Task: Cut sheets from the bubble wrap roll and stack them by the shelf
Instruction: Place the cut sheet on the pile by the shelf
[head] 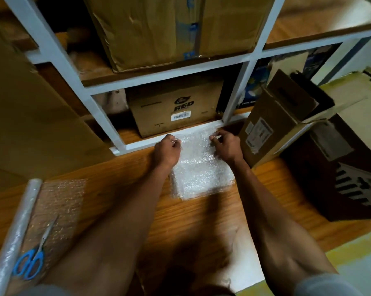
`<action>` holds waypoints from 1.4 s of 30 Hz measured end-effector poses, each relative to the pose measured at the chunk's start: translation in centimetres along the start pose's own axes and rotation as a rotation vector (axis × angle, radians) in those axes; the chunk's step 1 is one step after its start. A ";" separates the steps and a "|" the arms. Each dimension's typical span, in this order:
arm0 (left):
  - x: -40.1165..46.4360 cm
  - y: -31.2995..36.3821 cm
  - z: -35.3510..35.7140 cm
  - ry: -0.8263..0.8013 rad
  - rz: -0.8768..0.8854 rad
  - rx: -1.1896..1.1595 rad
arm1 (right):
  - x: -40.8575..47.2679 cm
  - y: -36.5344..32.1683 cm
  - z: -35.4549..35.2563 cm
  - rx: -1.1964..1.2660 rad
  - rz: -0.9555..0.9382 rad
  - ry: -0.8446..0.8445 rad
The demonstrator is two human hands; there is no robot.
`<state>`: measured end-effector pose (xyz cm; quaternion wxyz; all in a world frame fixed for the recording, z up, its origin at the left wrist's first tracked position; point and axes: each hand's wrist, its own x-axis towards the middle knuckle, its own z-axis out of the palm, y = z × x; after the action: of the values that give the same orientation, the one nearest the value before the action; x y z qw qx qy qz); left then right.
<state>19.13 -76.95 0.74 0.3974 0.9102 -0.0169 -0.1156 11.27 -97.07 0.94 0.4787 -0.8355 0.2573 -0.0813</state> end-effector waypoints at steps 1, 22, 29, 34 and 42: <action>0.0 0.1 0.0 0.010 0.020 0.029 | 0.4 0.3 0.2 -0.026 -0.030 0.003; 1.8 -2.0 2.1 0.188 0.141 0.159 | 2.1 2.0 3.1 -0.406 -0.254 0.143; -1.3 -1.9 2.9 0.123 0.540 0.543 | 0.2 2.2 4.7 -0.655 -0.539 0.139; -1.0 -2.9 4.6 -0.205 0.456 0.725 | 0.6 4.5 5.3 -0.871 -0.357 -0.104; -0.4 -5.2 5.3 -0.277 0.346 0.706 | 0.9 6.2 5.4 -0.815 -0.238 -0.181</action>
<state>17.20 -77.12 -6.42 0.0685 0.9500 -0.2618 -0.1557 11.87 -95.99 -7.20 0.1175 -0.9838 0.1272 0.0460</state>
